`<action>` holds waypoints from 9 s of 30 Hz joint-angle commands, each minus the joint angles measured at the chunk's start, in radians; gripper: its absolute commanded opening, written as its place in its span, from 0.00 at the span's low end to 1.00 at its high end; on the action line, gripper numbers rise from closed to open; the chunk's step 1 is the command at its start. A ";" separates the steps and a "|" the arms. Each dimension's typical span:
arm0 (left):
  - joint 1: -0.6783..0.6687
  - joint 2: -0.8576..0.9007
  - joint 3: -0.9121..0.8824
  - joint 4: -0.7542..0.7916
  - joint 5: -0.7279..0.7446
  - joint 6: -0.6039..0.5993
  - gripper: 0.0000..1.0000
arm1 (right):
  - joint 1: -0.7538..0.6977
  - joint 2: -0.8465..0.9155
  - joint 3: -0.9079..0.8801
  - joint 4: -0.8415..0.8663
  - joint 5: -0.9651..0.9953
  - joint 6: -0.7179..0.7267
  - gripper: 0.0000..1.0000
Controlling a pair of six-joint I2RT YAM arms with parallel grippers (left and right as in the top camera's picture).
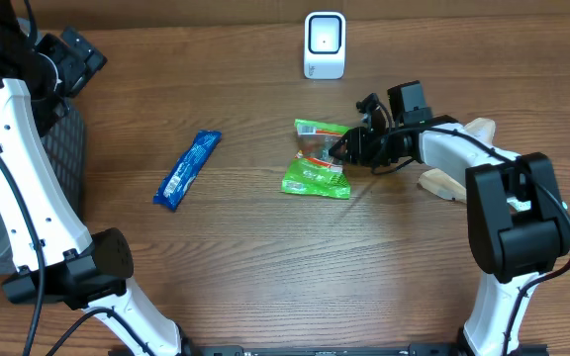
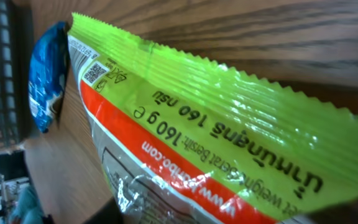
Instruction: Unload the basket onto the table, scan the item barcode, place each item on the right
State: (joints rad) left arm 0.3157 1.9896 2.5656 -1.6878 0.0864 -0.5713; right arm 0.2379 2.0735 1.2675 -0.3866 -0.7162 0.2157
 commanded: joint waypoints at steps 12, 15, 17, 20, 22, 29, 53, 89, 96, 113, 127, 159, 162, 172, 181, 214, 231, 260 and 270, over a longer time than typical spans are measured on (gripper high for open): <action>-0.004 -0.028 0.010 -0.002 0.003 -0.009 1.00 | -0.082 -0.318 0.104 -0.167 -0.156 -0.175 0.04; -0.004 -0.028 0.010 -0.002 0.003 -0.009 1.00 | -0.081 -0.449 0.115 -0.166 -0.196 -0.199 0.04; -0.004 -0.028 0.010 -0.002 0.003 -0.009 1.00 | -0.081 -0.518 0.125 -0.165 -0.203 -0.198 0.04; -0.007 -0.028 0.010 -0.002 0.003 -0.009 1.00 | -0.081 -0.586 0.142 -0.166 -0.206 -0.197 0.04; -0.008 -0.028 0.010 -0.002 0.003 -0.009 1.00 | -0.081 -0.624 0.152 -0.166 -0.232 -0.193 0.04; -0.010 -0.028 0.010 -0.002 0.003 -0.009 1.00 | -0.081 -0.657 0.162 -0.169 -0.264 -0.179 0.04; -0.009 -0.028 0.010 -0.002 0.003 -0.009 1.00 | 0.238 -0.161 0.161 0.458 1.482 -0.911 0.04; -0.009 -0.028 0.010 -0.002 0.003 -0.009 1.00 | 0.180 0.215 0.165 1.275 1.170 -1.481 0.04; -0.009 -0.028 0.010 -0.002 0.003 -0.009 1.00 | 0.140 0.245 0.174 1.302 1.163 -1.480 0.04; -0.009 -0.028 0.010 -0.002 0.003 -0.009 1.00 | 0.120 0.245 0.273 1.312 1.028 -1.473 0.04; -0.009 -0.028 0.010 -0.002 0.003 -0.009 1.00 | 0.120 0.246 0.332 1.207 0.983 -1.473 0.04; -0.009 -0.028 0.010 -0.002 0.003 -0.009 1.00 | 0.094 0.344 0.509 0.897 1.109 -1.402 0.04; -0.009 -0.028 0.010 -0.002 0.003 -0.009 1.00 | 0.094 0.344 0.509 0.896 1.147 -1.402 0.04; -0.009 -0.028 0.010 -0.002 0.003 -0.009 1.00 | 0.116 0.344 0.509 0.900 1.215 -1.402 0.04; -0.009 -0.028 0.010 -0.002 0.003 -0.009 1.00 | 0.133 0.301 0.509 0.977 1.266 -1.455 0.04; -0.009 -0.028 0.010 -0.002 0.003 -0.009 1.00 | 0.198 0.185 0.508 0.754 1.426 -1.435 0.04; -0.009 -0.028 0.010 -0.002 0.003 -0.009 1.00 | 0.200 0.148 0.507 0.634 1.423 -1.389 0.04; -0.009 -0.028 0.010 -0.002 0.003 -0.009 1.00 | -0.415 -0.352 0.414 -0.851 0.684 0.225 0.04; -0.009 -0.028 0.010 -0.002 0.003 -0.009 1.00 | -0.644 -0.348 0.291 -0.809 0.587 0.200 0.49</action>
State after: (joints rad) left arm 0.3141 1.9896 2.5656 -1.6875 0.0864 -0.5713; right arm -0.4042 1.7336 1.5517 -1.2034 -0.0593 0.4343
